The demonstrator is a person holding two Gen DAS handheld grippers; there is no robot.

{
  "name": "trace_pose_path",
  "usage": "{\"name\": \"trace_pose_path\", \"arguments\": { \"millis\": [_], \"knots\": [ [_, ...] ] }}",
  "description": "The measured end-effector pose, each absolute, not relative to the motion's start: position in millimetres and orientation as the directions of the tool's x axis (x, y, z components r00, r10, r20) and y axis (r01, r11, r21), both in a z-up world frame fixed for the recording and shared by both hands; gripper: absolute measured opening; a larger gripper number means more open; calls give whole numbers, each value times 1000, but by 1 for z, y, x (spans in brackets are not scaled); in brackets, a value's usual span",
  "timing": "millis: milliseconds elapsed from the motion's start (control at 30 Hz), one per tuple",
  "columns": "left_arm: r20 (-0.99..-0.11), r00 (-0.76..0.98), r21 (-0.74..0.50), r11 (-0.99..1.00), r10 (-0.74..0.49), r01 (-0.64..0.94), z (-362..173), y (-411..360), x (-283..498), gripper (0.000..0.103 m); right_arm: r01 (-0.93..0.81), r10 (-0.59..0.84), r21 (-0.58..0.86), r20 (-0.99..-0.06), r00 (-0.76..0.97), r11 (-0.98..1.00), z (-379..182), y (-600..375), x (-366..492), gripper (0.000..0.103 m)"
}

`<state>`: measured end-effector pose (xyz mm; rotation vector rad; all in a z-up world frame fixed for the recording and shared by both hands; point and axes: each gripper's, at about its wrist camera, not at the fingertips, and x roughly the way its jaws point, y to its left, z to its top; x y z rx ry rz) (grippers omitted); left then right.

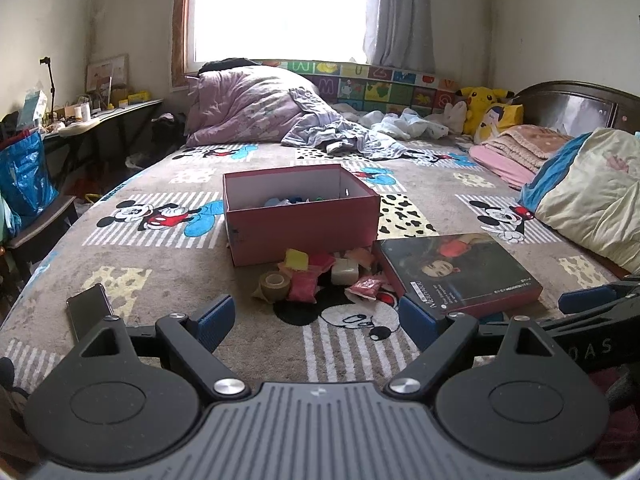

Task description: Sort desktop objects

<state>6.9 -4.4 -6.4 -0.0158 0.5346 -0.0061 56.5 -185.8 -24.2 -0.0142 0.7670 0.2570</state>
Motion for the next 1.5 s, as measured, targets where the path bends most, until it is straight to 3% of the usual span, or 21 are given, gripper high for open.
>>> {"name": "trace_pose_path", "arguments": {
  "millis": [1500],
  "knots": [
    [-516,856,-18,1000,-11,2,-10,-4,9,89,-218,210,80,-706,676,973,-28,-187,62,103]
  ]
}}
